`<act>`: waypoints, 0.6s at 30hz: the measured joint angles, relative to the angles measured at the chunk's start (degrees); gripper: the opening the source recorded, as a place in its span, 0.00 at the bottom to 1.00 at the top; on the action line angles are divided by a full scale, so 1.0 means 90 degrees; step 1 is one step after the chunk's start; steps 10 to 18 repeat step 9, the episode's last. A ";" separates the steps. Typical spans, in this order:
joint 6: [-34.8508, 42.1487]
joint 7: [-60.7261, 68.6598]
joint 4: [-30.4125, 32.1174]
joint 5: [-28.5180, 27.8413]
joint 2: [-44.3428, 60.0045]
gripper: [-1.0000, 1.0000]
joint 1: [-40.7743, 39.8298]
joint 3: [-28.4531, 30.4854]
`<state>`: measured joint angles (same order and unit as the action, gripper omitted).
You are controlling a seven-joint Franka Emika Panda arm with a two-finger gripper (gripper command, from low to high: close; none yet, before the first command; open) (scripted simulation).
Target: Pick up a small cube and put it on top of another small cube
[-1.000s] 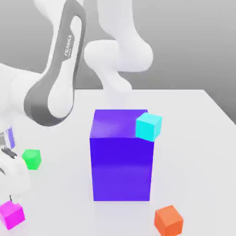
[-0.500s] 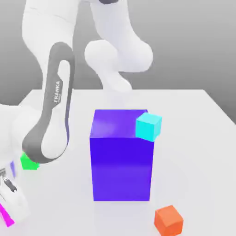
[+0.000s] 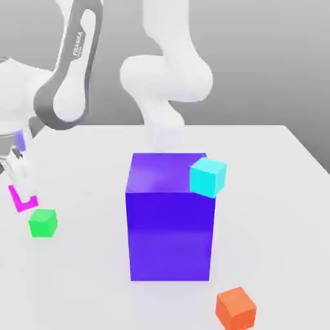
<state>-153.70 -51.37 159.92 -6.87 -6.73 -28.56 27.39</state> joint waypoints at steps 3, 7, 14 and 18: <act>-0.0540 0.0369 0.0106 0.0457 0.0460 0.00 0.0099 0.0029; -0.1308 0.1306 0.0070 0.1770 0.1362 1.00 -0.0114 -0.0476; -0.1308 0.1306 0.0070 0.1770 0.1362 1.00 -0.0114 -0.0476; -0.1308 0.1306 0.0070 0.1770 0.1362 1.00 -0.0114 -0.0476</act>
